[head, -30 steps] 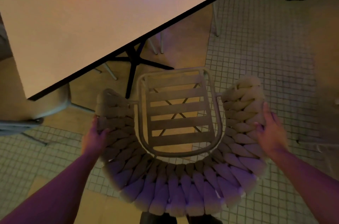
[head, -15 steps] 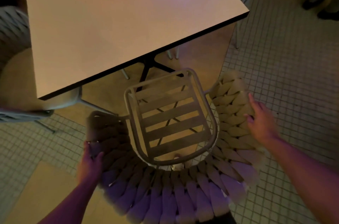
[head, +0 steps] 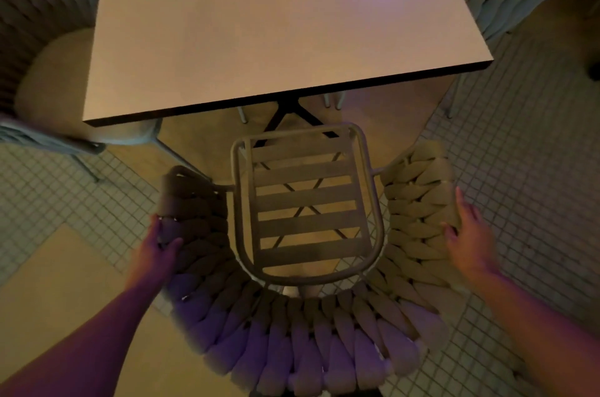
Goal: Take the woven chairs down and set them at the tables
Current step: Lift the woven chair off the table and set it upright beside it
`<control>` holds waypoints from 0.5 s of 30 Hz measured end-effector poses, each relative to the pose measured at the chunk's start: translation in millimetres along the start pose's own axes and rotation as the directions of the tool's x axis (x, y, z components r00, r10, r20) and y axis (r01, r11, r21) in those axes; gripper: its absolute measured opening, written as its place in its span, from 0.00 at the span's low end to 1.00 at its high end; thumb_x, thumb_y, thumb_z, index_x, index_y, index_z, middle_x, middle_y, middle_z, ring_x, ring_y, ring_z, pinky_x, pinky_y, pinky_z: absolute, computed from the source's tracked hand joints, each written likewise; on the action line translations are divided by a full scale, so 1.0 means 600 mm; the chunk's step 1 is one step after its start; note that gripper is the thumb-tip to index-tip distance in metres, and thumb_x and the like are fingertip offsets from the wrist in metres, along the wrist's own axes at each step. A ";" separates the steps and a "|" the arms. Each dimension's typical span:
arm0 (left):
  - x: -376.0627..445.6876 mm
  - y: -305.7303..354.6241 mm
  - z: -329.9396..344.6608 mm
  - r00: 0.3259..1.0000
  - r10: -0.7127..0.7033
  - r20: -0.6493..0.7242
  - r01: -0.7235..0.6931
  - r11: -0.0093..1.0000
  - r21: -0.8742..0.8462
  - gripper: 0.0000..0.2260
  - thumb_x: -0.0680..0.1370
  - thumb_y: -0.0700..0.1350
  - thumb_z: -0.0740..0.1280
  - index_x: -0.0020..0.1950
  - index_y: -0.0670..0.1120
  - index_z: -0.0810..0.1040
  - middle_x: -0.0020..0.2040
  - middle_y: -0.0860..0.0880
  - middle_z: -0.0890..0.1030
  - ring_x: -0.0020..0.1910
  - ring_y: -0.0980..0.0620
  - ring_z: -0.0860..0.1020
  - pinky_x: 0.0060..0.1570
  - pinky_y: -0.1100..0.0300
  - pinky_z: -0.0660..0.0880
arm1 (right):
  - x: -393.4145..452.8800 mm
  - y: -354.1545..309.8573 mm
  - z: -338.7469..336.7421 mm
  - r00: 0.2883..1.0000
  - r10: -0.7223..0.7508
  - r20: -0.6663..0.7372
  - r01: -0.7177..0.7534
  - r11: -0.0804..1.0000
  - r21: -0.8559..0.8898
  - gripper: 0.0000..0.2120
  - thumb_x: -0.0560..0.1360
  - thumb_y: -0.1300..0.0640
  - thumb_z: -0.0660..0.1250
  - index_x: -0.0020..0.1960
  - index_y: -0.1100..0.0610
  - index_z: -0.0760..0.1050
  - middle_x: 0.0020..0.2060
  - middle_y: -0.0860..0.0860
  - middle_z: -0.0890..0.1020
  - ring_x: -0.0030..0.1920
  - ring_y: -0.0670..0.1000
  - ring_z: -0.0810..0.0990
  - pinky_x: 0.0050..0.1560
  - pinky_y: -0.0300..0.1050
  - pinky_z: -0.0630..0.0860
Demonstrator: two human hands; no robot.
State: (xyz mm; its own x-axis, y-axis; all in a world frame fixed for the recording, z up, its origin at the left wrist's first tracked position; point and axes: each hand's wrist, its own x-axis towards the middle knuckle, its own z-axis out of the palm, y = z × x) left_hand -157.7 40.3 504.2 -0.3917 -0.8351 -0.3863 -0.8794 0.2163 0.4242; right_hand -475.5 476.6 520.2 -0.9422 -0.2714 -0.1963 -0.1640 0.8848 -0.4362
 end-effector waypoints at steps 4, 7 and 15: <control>-0.009 0.014 0.004 0.999 0.012 -0.035 -0.011 1.000 0.019 0.33 0.76 0.46 0.69 0.78 0.46 0.58 0.62 0.33 0.78 0.61 0.32 0.76 0.57 0.45 0.72 | 0.022 0.007 -0.008 1.000 -0.024 -0.001 0.024 1.000 -0.008 0.36 0.75 0.63 0.65 0.78 0.53 0.53 0.62 0.63 0.72 0.53 0.64 0.76 0.48 0.54 0.75; -0.009 0.016 0.005 0.999 0.029 -0.044 -0.028 1.000 0.008 0.33 0.75 0.46 0.69 0.77 0.46 0.59 0.63 0.33 0.78 0.61 0.33 0.76 0.58 0.45 0.71 | 0.021 0.013 -0.002 0.999 -0.048 -0.024 0.048 0.999 -0.015 0.36 0.75 0.62 0.65 0.78 0.52 0.52 0.61 0.63 0.73 0.52 0.64 0.76 0.44 0.53 0.74; -0.009 0.018 0.002 0.999 -0.015 -0.045 0.014 1.000 -0.020 0.34 0.75 0.47 0.69 0.78 0.50 0.58 0.66 0.36 0.76 0.63 0.34 0.75 0.59 0.45 0.71 | 0.021 0.015 0.004 0.999 -0.026 -0.031 0.024 0.996 -0.086 0.37 0.74 0.63 0.65 0.78 0.51 0.52 0.63 0.64 0.73 0.52 0.66 0.77 0.42 0.50 0.72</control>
State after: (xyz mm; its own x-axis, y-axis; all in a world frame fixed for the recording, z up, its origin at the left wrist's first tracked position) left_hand -165.2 47.9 509.9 -0.3660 -0.8602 -0.3551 -0.8792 0.1945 0.4349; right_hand -488.1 480.1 511.7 -0.9462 -0.2827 -0.1574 -0.2106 0.9074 -0.3637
